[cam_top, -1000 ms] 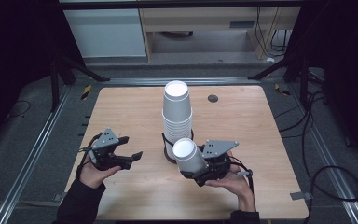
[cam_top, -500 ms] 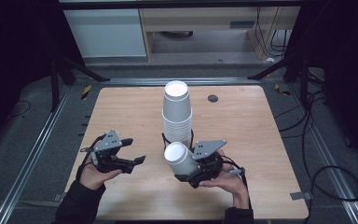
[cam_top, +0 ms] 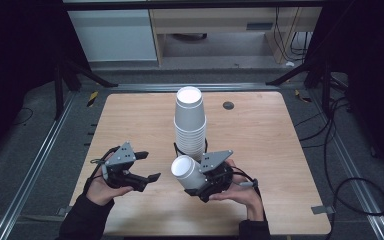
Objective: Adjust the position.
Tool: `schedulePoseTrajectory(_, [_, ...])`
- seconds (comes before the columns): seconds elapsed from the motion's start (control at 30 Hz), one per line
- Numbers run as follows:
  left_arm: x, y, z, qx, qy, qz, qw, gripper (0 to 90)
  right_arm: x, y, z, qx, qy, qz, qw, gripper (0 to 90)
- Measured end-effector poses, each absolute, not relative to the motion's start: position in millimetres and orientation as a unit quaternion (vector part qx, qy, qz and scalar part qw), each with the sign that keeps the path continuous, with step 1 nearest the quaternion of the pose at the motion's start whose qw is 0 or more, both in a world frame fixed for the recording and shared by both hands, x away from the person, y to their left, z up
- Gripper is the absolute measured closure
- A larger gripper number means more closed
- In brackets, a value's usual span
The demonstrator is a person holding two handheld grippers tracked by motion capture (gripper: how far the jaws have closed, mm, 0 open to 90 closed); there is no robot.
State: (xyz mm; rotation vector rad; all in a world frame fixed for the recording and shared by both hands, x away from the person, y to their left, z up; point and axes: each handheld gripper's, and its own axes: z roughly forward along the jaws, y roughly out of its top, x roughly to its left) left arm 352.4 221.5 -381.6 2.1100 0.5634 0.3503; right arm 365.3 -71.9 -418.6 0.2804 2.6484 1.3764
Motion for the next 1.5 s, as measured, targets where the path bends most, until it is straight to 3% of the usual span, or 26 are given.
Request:
schedulePoseTrajectory(0.73, [350,194,-374,0.885,0.159,0.086,0.429,13.0,371,-53,-425,0.063,0.898,0.431,0.06,14.1])
schedulePoseTrajectory(1.5, [361,164,-383,0.91,0.139,0.041,0.388,12.6,369,-37,-433,0.043,0.907,0.417,0.054,14.1])
